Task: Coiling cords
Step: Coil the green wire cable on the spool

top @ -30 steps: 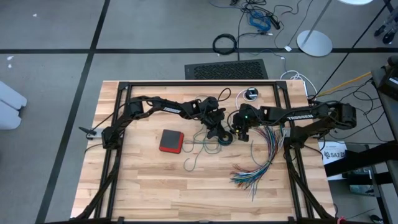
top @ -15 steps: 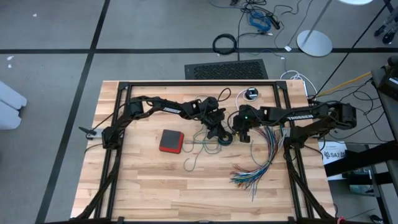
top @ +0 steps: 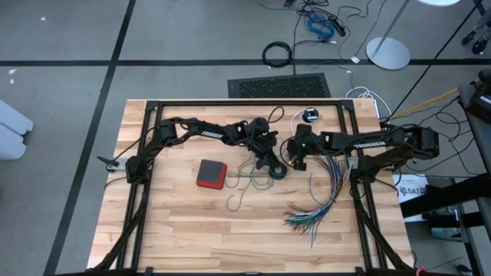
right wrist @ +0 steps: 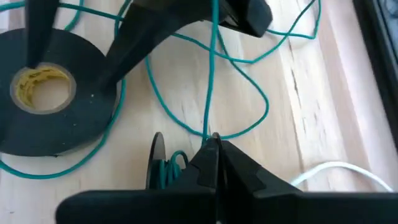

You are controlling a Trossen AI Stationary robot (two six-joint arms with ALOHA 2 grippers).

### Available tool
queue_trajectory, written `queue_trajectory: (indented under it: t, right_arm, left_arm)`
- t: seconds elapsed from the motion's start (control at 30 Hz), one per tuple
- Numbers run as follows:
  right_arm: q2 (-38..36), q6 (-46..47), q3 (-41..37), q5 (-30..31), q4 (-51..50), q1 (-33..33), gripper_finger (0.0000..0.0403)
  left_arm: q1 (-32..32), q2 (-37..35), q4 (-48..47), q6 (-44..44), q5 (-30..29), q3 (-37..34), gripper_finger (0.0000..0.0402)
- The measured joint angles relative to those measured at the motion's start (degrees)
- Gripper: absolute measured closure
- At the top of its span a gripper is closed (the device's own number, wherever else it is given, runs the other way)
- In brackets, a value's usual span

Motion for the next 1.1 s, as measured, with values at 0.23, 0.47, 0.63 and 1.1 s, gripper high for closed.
queue_trajectory:
  t: [0.23,0.47,0.63,1.1]
  right_arm:
    - [0.04,0.11,-0.04,6.97,4.00,0.15,0.0402]
    - [0.02,1.43,-0.02,13.83,9.12,0.15,0.0402]
    - [0.00,1.30,-0.01,18.66,12.12,0.15,0.0402]
    - [-0.09,-6.26,0.05,25.79,21.58,0.25,0.0402]
  left_arm:
    - [0.72,0.00,0.13,-0.13,1.66,2.01,0.0309]
    - [-0.52,-0.04,0.11,0.10,3.61,4.41,0.0394]
    - [-1.70,-0.04,-0.66,-1.41,4.21,4.42,0.0376]
    - [1.89,-0.04,0.31,1.42,3.92,3.24,0.0313]
